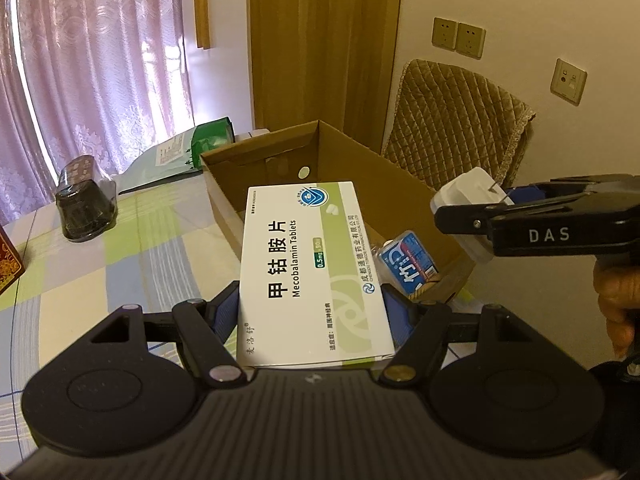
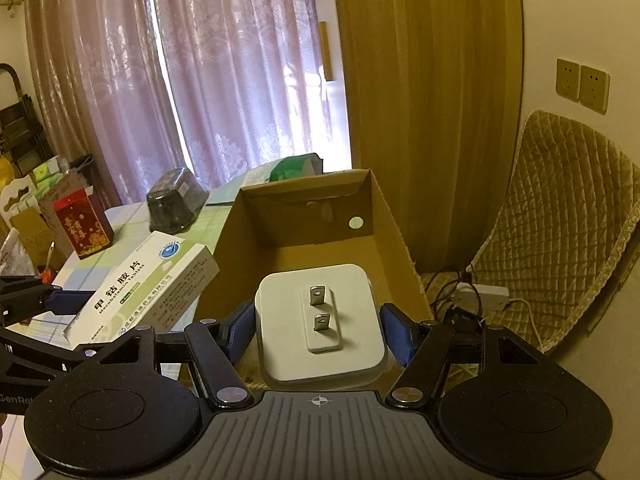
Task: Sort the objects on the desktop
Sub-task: 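Lift and carry the medicine box and plug over the cardboard box with both tools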
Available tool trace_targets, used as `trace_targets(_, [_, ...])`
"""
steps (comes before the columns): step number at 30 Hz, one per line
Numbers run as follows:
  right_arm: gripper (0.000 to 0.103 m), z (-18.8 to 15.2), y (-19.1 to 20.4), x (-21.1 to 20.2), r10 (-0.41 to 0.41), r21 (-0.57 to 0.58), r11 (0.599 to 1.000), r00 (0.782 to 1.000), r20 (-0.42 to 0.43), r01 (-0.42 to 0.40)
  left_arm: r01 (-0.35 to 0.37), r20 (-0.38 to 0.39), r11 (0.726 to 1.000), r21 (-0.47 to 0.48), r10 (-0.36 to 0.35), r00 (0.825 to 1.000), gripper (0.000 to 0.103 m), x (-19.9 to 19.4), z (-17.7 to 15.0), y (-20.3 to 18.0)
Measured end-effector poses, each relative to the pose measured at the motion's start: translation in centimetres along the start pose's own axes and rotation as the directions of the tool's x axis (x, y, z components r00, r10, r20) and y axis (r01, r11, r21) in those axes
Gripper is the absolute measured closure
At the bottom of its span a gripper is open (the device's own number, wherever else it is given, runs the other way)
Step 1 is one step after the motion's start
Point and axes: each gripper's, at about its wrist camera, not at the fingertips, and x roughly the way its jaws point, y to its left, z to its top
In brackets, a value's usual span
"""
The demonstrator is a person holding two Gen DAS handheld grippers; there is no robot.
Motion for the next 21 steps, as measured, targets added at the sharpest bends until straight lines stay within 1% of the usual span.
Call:
trace_targets(8, [0.037, 0.9, -1.2, 1.7, -0.014, -0.011, 1.0, 1.0, -0.014, 0.014, 0.007, -0.015, 1.0, -0.007, -0.007, 1.0, 0.035, 1.7, 0.6, -0.4])
trace_targets(21, [0.037, 1.3, -2.5, 4.0, -0.02, -0.01, 1.0, 0.999, -0.031, 0.02, 0.01, -0.026, 1.0, -0.019, -0.011, 1.0, 0.035, 4.3, 1.7, -0.2])
